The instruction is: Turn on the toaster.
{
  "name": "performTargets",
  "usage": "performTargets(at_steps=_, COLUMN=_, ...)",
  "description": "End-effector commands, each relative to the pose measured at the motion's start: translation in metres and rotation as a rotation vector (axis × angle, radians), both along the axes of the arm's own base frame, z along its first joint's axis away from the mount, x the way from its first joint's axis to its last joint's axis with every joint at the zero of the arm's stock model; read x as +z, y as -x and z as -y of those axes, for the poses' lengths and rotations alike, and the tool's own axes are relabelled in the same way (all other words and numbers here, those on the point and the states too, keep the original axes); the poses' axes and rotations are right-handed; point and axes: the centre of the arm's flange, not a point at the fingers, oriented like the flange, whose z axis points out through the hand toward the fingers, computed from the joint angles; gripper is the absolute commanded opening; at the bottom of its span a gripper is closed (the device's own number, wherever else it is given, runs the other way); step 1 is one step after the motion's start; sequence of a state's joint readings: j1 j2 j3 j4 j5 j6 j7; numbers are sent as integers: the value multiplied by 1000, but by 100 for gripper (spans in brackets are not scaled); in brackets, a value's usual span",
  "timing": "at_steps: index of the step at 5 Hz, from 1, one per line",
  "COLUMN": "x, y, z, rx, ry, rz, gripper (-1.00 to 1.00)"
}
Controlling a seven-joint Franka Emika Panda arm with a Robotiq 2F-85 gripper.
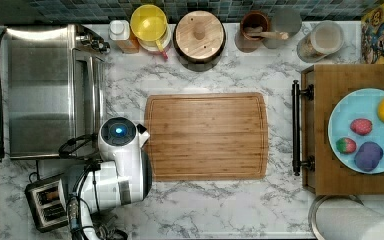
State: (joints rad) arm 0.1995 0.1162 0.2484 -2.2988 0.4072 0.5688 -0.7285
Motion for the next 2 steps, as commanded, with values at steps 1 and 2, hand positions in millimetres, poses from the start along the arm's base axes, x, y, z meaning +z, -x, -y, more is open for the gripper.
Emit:
performTargets(at_steps=1, x=-111, y=95, z=6, rx=60, ry=126, rz=-233, gripper=-100)
performTargets(at_steps=2, x=-111, y=95, z=6, rx=60, ry=126, rz=-232, gripper=-100)
